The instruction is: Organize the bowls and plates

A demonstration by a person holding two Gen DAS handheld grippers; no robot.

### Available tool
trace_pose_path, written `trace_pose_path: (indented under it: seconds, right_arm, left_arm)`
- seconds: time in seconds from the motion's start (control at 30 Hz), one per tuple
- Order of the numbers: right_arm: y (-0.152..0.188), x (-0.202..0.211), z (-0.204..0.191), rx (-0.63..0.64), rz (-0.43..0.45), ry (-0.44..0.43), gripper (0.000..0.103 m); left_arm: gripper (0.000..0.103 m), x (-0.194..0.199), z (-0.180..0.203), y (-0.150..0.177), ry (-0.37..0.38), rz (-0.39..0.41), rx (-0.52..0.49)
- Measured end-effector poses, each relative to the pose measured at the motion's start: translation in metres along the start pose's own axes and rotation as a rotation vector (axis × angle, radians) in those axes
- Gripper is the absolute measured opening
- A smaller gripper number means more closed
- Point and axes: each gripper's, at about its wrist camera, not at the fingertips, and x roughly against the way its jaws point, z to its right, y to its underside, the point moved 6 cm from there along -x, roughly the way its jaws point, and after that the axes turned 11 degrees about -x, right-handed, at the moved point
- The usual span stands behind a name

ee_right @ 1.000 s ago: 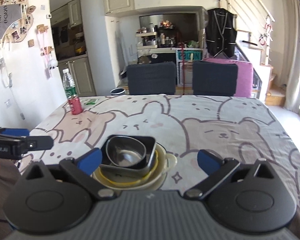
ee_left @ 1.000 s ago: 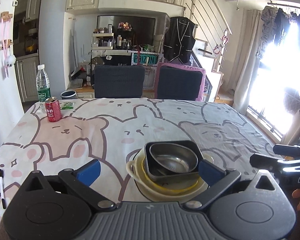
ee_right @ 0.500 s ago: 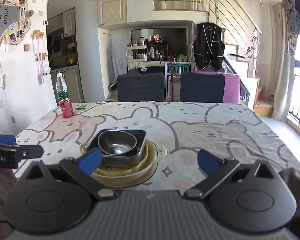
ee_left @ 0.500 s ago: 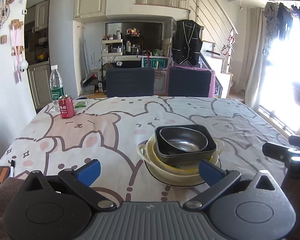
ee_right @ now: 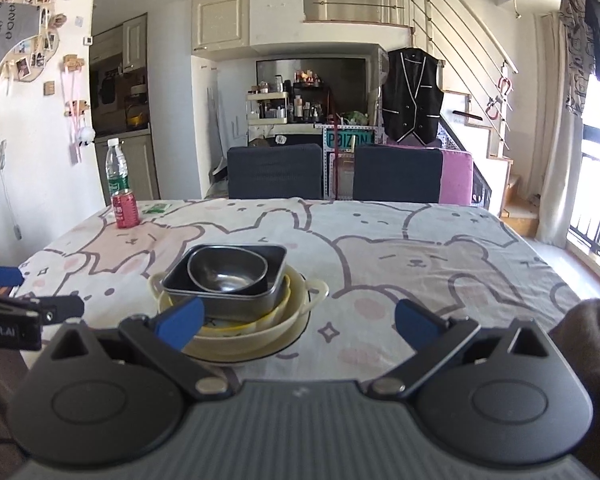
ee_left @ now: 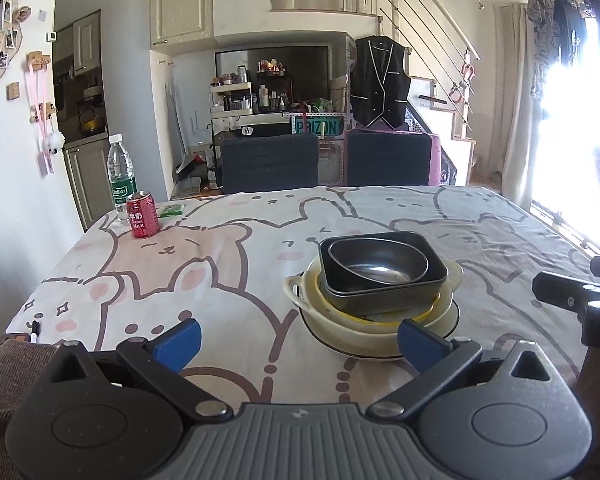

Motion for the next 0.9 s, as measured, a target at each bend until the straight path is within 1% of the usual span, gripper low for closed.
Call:
trace_pose_path:
  seconds: [0.2, 0.9]
  right_arm:
    - [0.0012, 0.0010, -0.0001, 0.000, 0.014, 0.004, 0.103]
    - [0.0038, 0.0006, -0.0018, 0.011, 0.018, 0.017, 0.103]
  left_arm:
    - [0.103, -0.0019, 0.0008, -0.0009, -0.002, 0.009, 0.003]
    - [0.103, 0.0005, 0.0004, -0.0012, 0.002, 0.017, 0.017]
